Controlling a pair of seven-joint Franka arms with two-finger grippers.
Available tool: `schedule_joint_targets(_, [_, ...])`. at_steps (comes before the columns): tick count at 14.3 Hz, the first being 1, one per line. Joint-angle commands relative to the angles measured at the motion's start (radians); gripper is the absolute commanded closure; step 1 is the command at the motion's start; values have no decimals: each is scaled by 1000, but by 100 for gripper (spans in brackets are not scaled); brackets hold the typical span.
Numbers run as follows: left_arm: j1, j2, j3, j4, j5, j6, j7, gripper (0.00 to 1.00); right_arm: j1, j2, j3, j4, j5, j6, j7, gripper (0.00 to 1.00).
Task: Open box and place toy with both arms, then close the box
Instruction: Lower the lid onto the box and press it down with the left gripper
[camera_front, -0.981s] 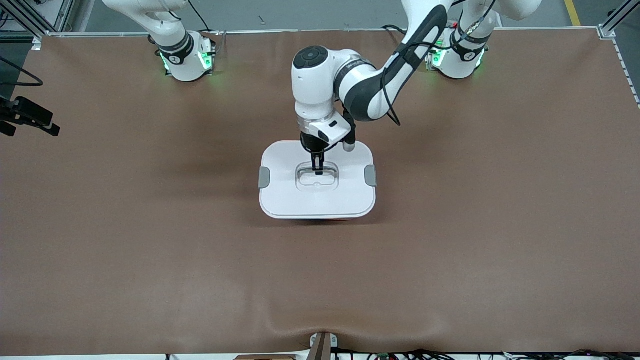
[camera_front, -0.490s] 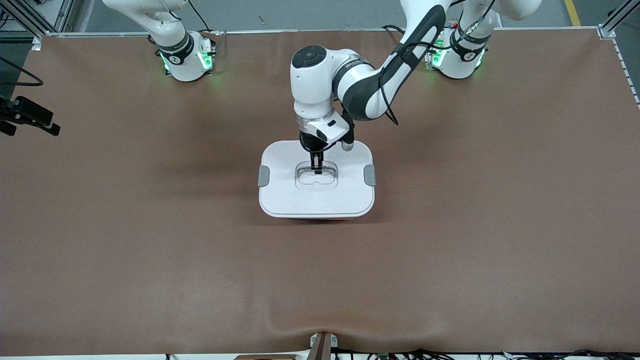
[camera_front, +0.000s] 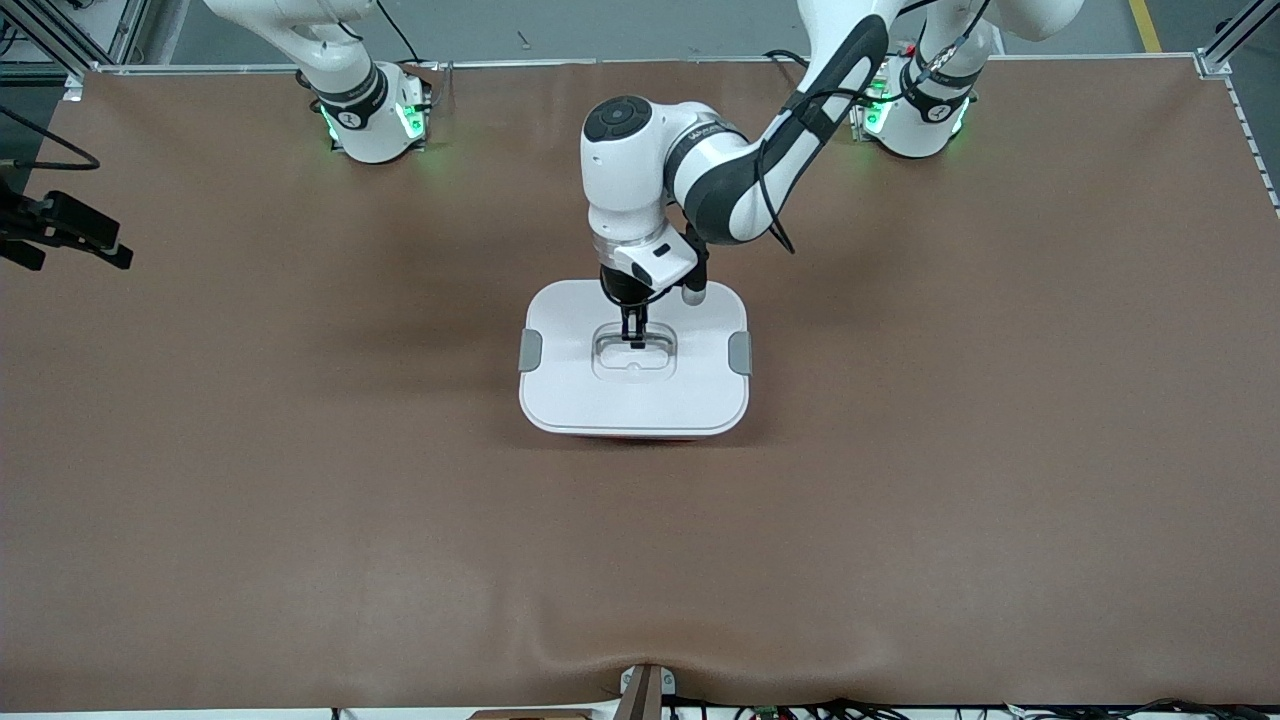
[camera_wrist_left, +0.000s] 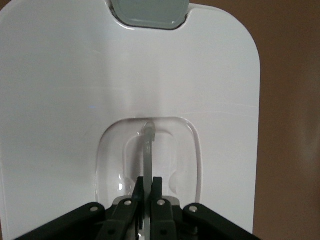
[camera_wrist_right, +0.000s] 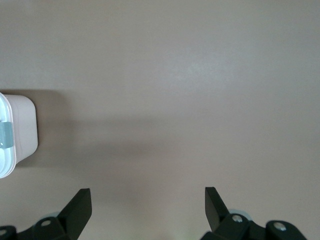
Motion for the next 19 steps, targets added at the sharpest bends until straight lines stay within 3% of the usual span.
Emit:
schedule_joint_targets(1, [-9,1,3,0,26,1,3,100,0,-2,6,16,-5,-12,17,0])
schedule_joint_targets(19, [1,-4,-2,-25,23,12,1,100,-14,3,-2,69,-18,-19,8,0])
